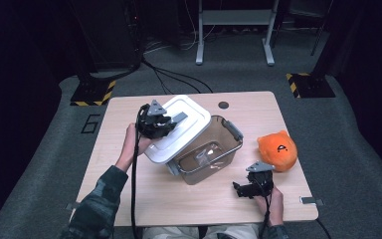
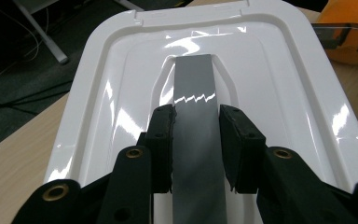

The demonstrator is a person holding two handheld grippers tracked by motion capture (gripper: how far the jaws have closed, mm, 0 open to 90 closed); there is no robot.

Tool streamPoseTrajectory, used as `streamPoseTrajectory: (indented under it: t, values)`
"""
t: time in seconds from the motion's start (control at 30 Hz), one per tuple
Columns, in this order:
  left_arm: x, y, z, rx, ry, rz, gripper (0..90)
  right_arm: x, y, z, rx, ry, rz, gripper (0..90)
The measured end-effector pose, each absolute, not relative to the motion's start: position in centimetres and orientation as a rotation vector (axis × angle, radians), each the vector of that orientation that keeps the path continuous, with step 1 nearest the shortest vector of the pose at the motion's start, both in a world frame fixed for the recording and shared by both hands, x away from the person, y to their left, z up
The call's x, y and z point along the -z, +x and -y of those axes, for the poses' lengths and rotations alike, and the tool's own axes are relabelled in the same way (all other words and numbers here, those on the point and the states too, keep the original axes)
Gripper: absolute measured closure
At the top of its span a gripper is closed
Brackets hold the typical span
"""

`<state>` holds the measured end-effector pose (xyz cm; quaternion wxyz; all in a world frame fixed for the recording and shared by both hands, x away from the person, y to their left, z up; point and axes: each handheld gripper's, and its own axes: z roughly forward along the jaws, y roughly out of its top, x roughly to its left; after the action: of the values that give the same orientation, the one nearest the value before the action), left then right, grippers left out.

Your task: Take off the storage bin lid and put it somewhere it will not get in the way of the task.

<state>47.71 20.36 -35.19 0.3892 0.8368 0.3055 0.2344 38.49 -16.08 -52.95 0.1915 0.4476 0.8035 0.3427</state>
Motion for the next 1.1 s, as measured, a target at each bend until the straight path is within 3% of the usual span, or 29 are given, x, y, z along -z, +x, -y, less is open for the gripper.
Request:
streamPoseTrajectory:
  t: [1.1]
  values:
    - [36.5, 48.0, -28.5, -0.663, 2.026, -1.004, 66.2, 52.9, 38.5, 16.1, -0.959, 1.258, -2.263, 2.4]
